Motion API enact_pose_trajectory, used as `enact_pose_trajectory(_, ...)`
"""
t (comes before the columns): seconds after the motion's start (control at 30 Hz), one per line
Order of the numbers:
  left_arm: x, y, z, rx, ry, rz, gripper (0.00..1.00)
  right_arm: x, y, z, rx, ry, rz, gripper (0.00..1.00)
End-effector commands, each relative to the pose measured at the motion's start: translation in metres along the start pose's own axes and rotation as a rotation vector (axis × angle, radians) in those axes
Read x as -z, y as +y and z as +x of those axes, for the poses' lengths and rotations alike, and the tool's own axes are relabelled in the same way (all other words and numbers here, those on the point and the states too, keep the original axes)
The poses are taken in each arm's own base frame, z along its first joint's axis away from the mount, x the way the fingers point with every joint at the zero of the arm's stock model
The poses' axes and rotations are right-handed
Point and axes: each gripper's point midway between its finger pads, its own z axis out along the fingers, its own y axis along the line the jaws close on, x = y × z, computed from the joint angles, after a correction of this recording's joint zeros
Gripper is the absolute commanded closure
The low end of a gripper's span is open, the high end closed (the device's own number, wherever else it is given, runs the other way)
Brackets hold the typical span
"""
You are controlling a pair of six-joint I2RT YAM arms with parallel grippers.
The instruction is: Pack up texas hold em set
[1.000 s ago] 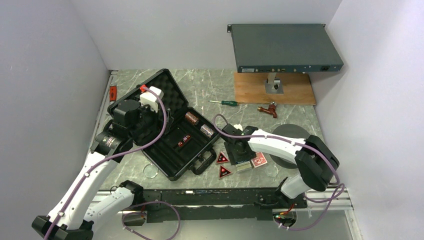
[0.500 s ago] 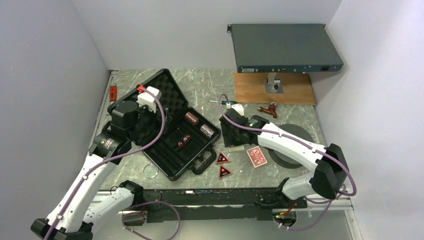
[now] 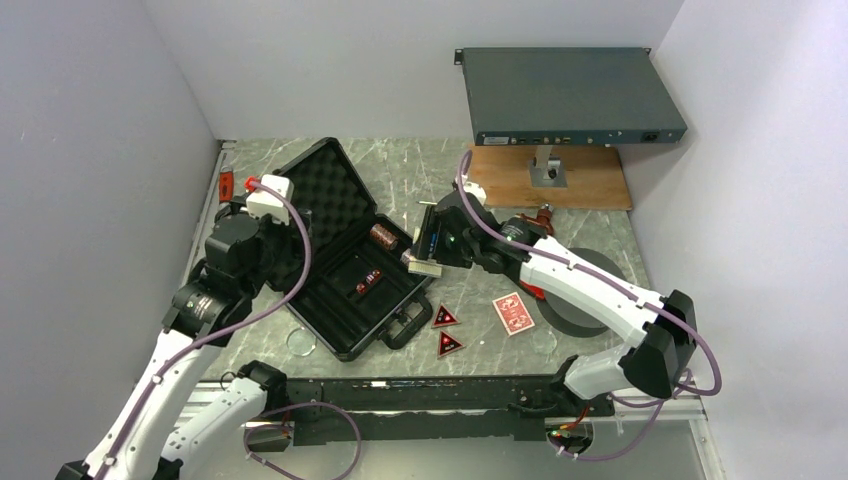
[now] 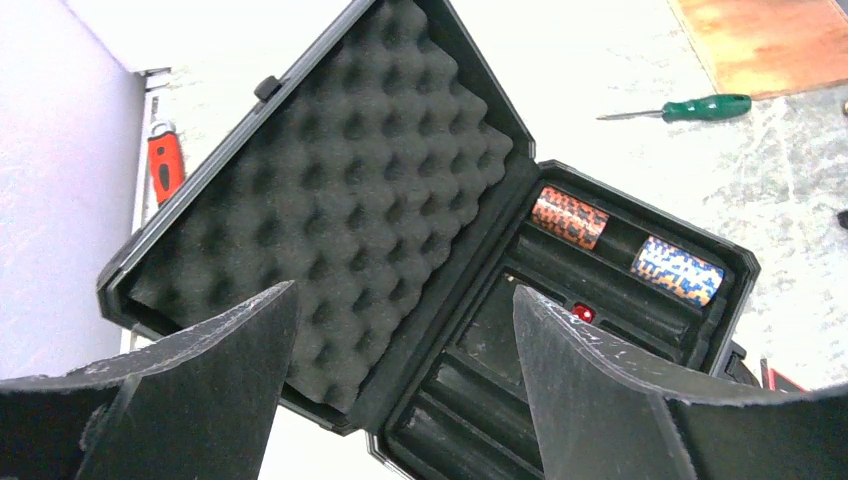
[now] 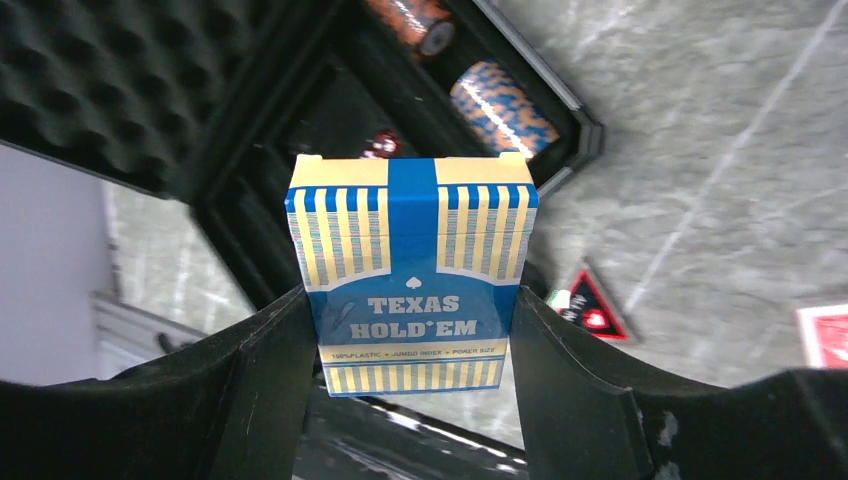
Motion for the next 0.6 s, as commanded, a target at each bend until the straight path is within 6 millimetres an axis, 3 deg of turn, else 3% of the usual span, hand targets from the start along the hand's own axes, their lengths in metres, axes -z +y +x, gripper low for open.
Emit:
enact_pose_trajectory(0.0,0.006,0.014,-0.012,0.022,-0.061,-0.074,0.16,0.018,0.055,-0.038,-0.199,-0.111,-0.188,1.0)
enact_pose_trajectory(0.3,0.015,0.016,-0.019,0.036,-0.091,-0.072,0.15,-0.001,0.085,-0.058,-0.328,-0.119,-0.179,1.0)
enact_pose_trajectory(0.57,0.019,0.021,-0.021,0.042,-0.103,-0.092,0.15,-0.037,0.109,-0.048,-0.392,-0.031,-0.084,1.0)
